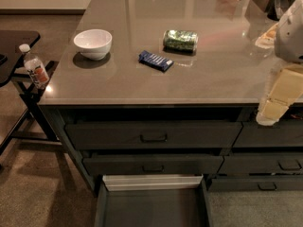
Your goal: Place rxbar blueberry into bottom drawer
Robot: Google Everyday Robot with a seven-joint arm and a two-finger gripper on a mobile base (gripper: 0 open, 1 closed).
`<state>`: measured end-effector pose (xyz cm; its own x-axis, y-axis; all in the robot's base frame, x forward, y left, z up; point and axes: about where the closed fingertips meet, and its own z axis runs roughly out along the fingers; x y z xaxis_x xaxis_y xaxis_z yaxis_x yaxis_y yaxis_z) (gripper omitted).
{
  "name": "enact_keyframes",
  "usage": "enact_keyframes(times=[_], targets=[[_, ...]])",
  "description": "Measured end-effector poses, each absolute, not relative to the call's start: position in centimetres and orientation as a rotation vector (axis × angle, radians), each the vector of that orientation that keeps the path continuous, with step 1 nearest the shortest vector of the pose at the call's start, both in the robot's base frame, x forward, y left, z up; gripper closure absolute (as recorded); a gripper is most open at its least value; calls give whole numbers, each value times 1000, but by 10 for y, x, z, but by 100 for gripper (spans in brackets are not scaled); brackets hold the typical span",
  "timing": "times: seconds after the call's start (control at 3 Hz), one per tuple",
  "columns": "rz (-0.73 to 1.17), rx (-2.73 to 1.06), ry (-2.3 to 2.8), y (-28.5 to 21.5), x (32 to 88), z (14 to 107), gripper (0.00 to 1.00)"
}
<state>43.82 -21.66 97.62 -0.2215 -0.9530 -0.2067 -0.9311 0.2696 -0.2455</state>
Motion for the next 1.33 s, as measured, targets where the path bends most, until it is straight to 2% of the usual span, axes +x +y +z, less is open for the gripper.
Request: enact_keyframes(times=[0.33, 0.67, 1.33], targets=[[-100, -1724, 2230, -216, 439, 976, 0], [-82, -1694, 2205, -203, 464, 974, 0], [10, -1631, 2040, -148, 531, 983, 0]])
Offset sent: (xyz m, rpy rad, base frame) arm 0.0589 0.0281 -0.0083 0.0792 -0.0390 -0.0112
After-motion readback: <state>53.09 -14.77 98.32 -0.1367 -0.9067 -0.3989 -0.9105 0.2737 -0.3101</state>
